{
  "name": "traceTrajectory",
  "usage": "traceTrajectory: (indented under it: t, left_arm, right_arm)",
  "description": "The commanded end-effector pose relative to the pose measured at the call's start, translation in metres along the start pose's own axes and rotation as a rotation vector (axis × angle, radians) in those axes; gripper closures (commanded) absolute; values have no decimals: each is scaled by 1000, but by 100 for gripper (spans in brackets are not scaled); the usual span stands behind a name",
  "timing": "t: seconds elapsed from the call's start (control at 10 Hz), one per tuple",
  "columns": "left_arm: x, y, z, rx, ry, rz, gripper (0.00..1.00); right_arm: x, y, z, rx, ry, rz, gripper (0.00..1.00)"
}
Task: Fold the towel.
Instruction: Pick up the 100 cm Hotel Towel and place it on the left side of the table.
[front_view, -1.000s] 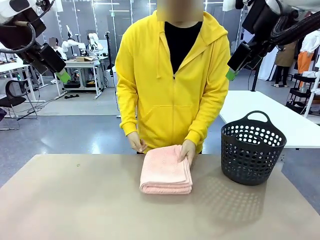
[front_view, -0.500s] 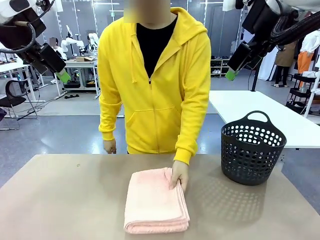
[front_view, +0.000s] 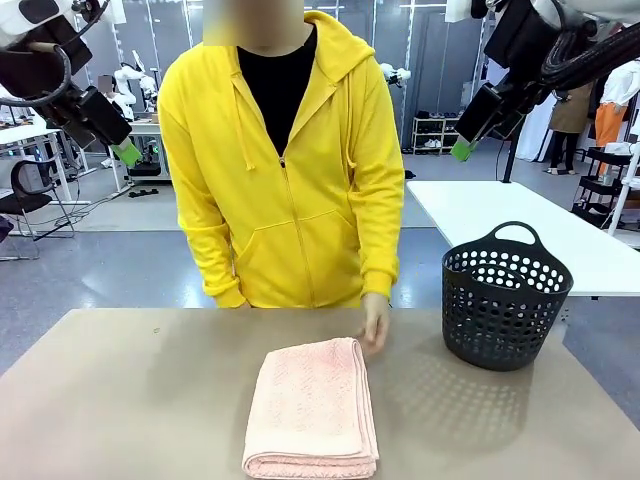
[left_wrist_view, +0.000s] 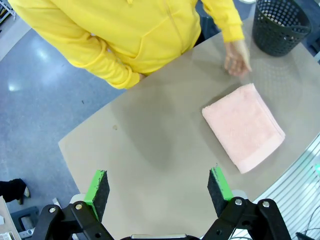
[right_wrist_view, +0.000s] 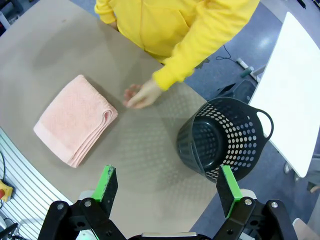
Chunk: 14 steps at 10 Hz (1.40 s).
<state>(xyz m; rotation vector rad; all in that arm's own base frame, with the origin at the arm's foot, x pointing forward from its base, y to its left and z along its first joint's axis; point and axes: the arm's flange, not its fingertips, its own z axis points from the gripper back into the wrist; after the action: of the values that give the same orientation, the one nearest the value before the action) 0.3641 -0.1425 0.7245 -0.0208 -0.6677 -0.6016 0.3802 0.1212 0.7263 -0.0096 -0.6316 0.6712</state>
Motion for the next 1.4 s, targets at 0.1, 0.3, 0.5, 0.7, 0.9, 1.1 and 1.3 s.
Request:
traceTrajectory:
  t: [0.1, 0.3, 0.5, 0.7, 0.9, 1.1, 1.3]
  left_arm:
    - [4, 0, 3, -7, 6, 13, 0]
    - [4, 0, 3, -7, 6, 13, 0]
    - [-1, 1, -4, -2, 25, -7, 0]
    - [-4, -1, -1, -2, 20, -12, 0]
    - [-4, -3, -4, -16, 30, -7, 0]
    - [-6, 1, -7, -30, 34, 15, 0]
    - [-7, 2, -8, -37, 43, 18, 0]
  right_arm:
    - [0, 0, 1, 3, 5, -10, 0]
    - [0, 0, 1, 3, 5, -10, 0]
    - [0, 0, 1, 3, 5, -10, 0]
    - [0, 0, 1, 3, 5, -10, 0]
    - [0, 0, 1, 3, 5, -10, 0]
    - [0, 0, 1, 3, 5, -10, 0]
    - [0, 0, 1, 3, 5, -10, 0]
